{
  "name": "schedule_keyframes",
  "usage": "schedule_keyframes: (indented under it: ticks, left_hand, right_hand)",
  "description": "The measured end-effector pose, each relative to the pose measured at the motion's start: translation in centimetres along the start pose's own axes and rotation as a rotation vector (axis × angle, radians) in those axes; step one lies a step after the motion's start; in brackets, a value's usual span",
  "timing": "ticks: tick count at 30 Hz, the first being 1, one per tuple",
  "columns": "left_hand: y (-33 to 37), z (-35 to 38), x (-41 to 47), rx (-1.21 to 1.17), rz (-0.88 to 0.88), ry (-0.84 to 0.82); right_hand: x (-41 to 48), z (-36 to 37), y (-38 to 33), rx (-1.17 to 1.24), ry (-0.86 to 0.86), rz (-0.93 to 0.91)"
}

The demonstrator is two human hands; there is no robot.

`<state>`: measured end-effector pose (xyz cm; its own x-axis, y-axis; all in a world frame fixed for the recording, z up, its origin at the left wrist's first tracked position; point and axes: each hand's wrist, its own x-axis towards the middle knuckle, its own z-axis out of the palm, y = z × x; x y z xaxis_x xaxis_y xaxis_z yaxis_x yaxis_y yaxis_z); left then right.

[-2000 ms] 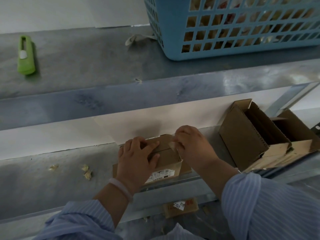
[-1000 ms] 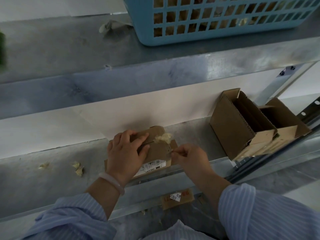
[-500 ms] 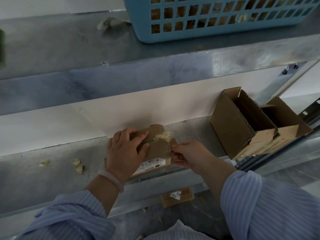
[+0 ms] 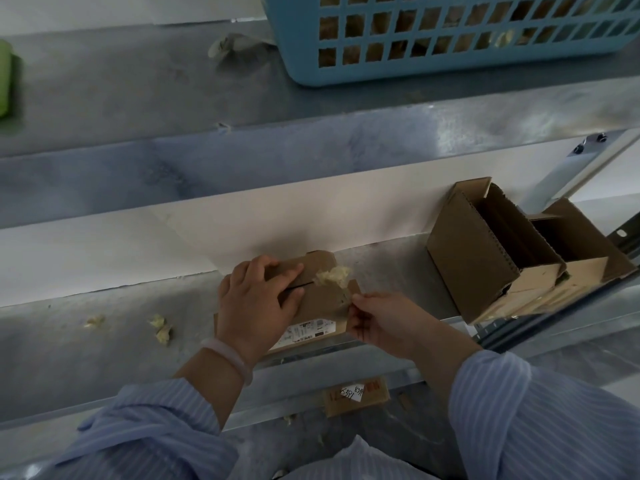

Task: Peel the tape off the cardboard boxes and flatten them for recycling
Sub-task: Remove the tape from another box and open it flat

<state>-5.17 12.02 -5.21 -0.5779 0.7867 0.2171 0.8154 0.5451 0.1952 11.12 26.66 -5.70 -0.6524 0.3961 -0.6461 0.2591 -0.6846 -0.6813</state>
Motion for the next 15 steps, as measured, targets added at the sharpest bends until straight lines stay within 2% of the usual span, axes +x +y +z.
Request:
schedule_keyframes:
  ticks: [3,5,9,13,15]
  left_hand:
    - [-0.09,0.15,0.09,0.002,-0.002,-0.001]
    - [-0.08,0.13,0.19,0.001,0.002,0.008]
    - [0.01,0.00,0.11,0.012,0.013,0.018]
    - [0.09,-0.05,0.15,0.012,0.017,0.024]
    - [0.11,-0.05,0.15,0.013,0.017,0.027]
  right_hand:
    - [-0.19,-0.37,0.42,0.119,-0.036,0.009]
    - [-0.16,-0.39,0.45,0.077,-0.011,-0.030]
    - [-0.35,-0.59,0.44,-0.124,0.104,-0.119]
    - [-0.77,-0.46,0.61,-0.580,0.233,-0.284]
    - [-0.85,-0.35,0.50,-0.681,0.289,-0.328]
